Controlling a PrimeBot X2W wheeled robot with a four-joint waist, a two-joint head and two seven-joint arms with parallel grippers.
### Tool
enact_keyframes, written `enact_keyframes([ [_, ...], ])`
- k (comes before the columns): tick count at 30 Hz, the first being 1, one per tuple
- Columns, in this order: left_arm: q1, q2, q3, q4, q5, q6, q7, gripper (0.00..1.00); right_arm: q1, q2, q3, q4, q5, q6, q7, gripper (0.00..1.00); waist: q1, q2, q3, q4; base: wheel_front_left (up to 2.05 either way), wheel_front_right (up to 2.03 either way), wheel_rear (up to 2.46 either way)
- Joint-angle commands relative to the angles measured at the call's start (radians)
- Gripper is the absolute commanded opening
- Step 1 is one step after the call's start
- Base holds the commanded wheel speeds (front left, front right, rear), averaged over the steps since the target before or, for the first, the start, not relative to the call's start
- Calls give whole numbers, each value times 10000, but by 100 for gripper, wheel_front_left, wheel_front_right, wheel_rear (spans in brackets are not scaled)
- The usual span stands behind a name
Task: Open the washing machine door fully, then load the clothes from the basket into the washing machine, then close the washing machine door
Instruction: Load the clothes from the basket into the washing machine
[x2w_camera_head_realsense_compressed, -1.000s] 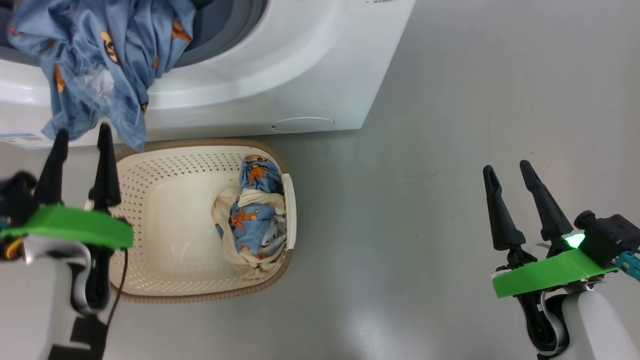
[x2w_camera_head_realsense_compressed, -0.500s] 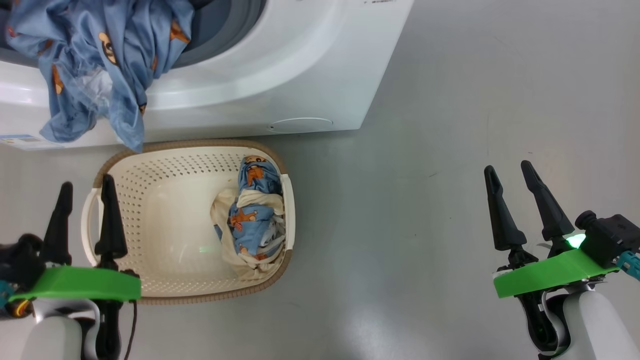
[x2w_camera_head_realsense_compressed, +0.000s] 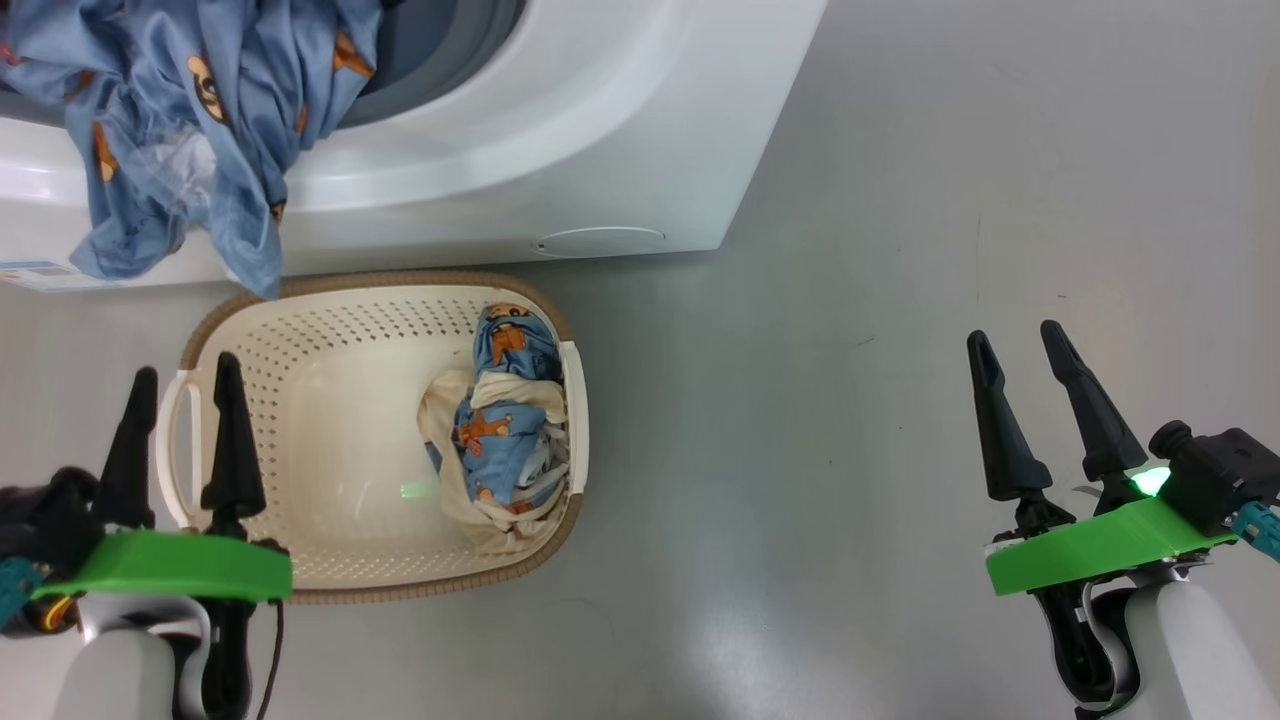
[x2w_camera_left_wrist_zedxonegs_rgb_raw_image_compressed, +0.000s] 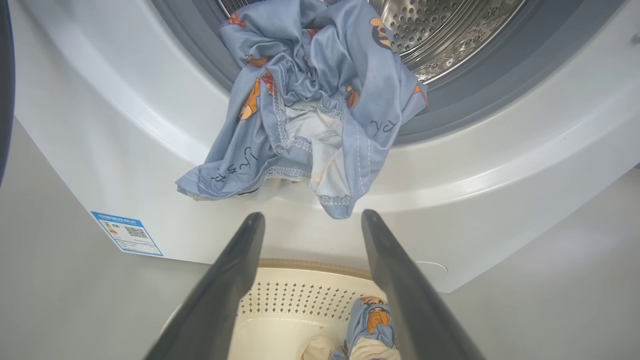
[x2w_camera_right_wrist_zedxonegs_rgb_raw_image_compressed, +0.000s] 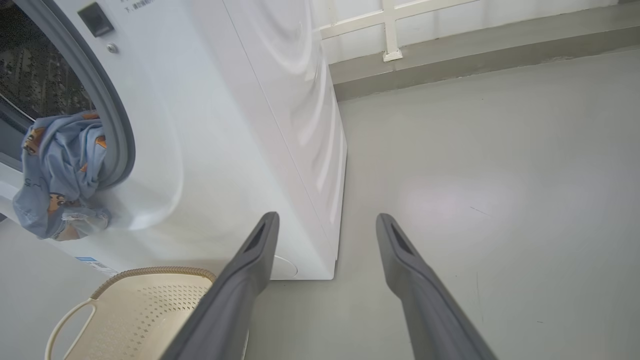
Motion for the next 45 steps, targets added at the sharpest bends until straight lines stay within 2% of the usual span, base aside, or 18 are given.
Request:
enact_keyframes([
  [1, -242, 271, 242, -60, -56, -15, -53, 100, 93, -14, 224, -236, -99, 27, -118, 100, 0, -1, 35, -15, 0, 0, 0],
  [20, -2441, 494, -301, 1680, -483, -15, -53, 100, -30, 99, 315, -271, -142, 27, -118, 100, 0, -1, 315, -160, 0, 0, 0],
  [33, -3844, 1037, -933, 3534, -734, -15, -53, 100, -117, 146, 420, -274, -149, 27, -118, 100, 0, -1, 436, -305, 0, 0, 0],
  [45, -5476, 1434, -779, 5827, -1058, -15, -53, 100, -226, 131, 502, -310, -149, 27, -118, 100, 0, -1, 641, -438, 0, 0, 0],
])
